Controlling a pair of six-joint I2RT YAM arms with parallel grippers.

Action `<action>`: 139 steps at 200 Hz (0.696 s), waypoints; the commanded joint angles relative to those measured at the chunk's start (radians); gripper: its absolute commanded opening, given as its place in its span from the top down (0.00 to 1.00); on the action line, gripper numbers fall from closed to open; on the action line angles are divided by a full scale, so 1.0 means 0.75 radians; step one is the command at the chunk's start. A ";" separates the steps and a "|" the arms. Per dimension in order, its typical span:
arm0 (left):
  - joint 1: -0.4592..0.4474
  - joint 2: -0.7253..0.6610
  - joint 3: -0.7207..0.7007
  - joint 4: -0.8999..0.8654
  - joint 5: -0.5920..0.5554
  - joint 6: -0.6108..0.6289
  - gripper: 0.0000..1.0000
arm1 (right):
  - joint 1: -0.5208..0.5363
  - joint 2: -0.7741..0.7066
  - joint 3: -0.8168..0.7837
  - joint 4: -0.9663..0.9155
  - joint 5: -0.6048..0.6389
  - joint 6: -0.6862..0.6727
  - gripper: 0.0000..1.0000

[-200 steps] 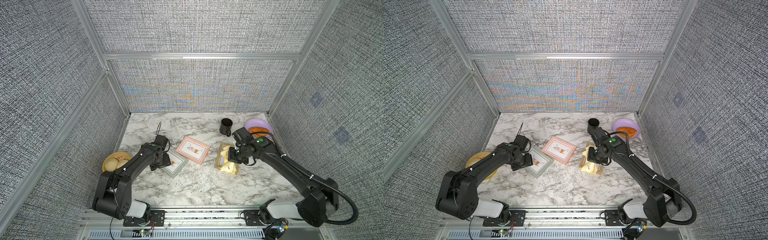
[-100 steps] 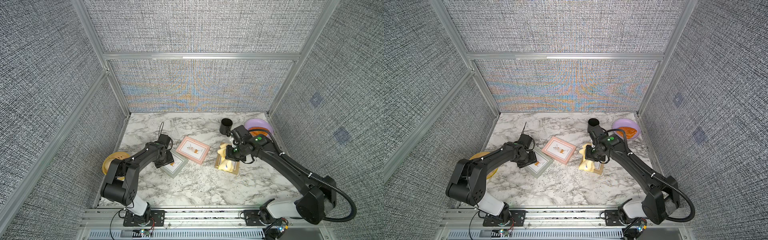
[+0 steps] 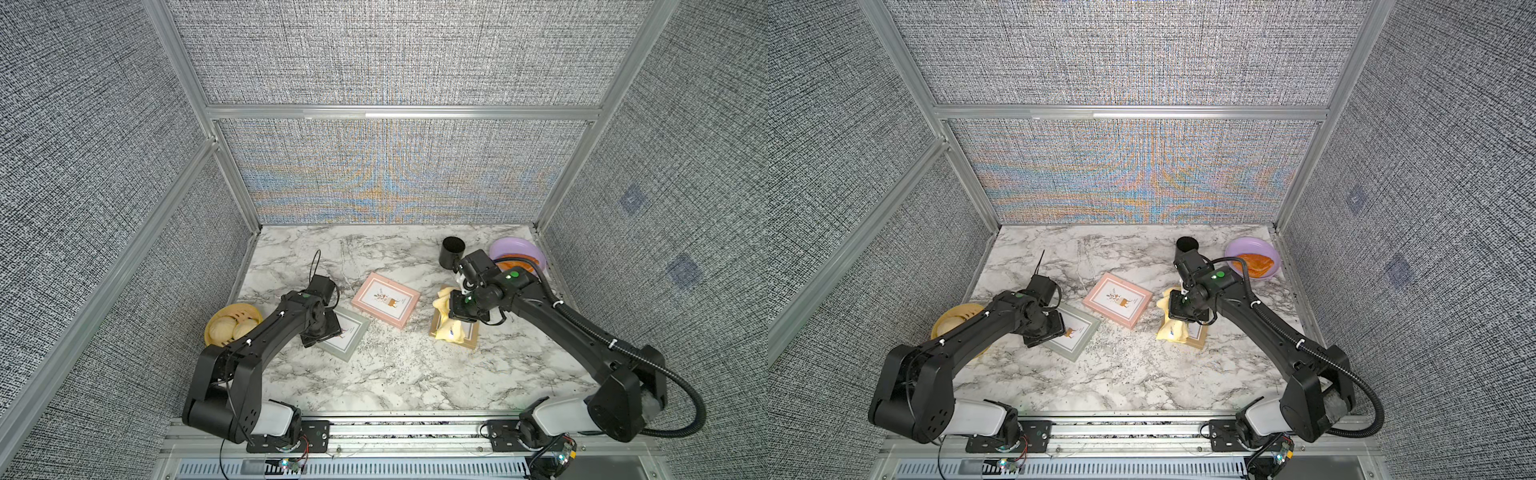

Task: Wipe the picture frame with a cloth
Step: Move the picture frame to the center of the board.

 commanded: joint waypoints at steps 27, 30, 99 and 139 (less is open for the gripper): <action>0.002 -0.058 0.000 -0.173 -0.049 -0.132 0.34 | 0.002 0.005 0.007 0.018 -0.024 -0.012 1.00; 0.002 -0.058 -0.009 -0.172 -0.049 -0.154 0.33 | 0.003 0.003 0.007 0.020 -0.025 -0.010 1.00; 0.015 0.147 0.000 -0.013 -0.043 -0.309 0.30 | 0.009 0.010 0.021 0.027 -0.042 -0.011 1.00; 0.019 0.173 -0.067 0.012 -0.030 -0.315 0.37 | 0.012 -0.022 0.016 0.006 -0.025 -0.006 1.00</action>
